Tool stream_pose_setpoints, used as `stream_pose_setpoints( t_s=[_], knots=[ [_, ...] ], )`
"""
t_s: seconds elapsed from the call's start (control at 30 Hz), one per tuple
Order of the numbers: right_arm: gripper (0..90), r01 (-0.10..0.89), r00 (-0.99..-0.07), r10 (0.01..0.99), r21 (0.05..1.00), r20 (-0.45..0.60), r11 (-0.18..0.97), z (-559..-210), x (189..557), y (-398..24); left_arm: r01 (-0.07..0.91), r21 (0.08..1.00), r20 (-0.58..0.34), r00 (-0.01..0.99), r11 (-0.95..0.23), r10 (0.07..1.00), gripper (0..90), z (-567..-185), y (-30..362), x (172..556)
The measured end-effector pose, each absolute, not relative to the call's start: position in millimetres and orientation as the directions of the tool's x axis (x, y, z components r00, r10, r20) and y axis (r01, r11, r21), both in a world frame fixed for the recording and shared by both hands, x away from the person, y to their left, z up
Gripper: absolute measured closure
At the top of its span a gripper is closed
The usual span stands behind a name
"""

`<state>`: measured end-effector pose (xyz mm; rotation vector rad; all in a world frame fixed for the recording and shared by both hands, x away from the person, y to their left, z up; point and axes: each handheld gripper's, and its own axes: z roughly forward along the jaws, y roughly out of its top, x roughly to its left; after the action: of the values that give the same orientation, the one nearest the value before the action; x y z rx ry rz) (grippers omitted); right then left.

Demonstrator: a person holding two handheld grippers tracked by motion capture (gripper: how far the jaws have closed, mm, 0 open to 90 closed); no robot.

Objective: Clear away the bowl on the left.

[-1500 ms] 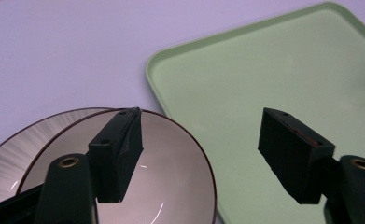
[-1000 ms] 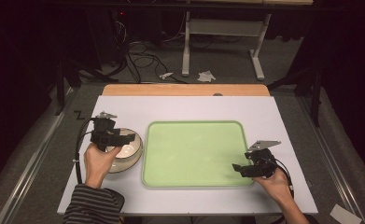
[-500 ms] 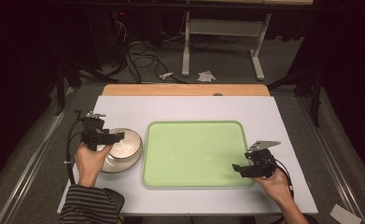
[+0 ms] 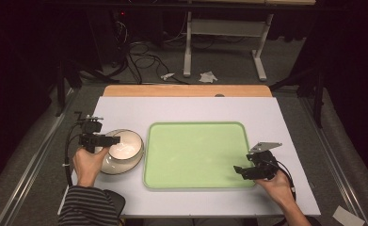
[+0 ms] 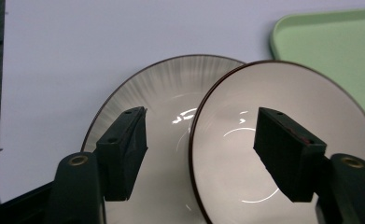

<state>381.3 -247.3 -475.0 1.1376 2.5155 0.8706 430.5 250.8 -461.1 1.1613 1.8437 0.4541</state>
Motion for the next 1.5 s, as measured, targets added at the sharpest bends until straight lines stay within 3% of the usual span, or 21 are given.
stream_pose_setpoints(
  t_s=[0.87, 1.5],
  knots=[
    [31.1, 0.598, -0.687, 0.726, 0.587, 0.024, 0.546, -478, 381, -243, 0.638, 0.624, -0.422, -0.212, 0.452, 0.881, 48.9, -489, 248, 439],
    [32.8, 0.592, -0.697, 0.717, 0.581, 0.021, 0.559, -480, 382, -242, 0.634, 0.548, -0.532, -0.239, 0.546, 0.812, 72.6, -490, 261, 442]
  ],
)
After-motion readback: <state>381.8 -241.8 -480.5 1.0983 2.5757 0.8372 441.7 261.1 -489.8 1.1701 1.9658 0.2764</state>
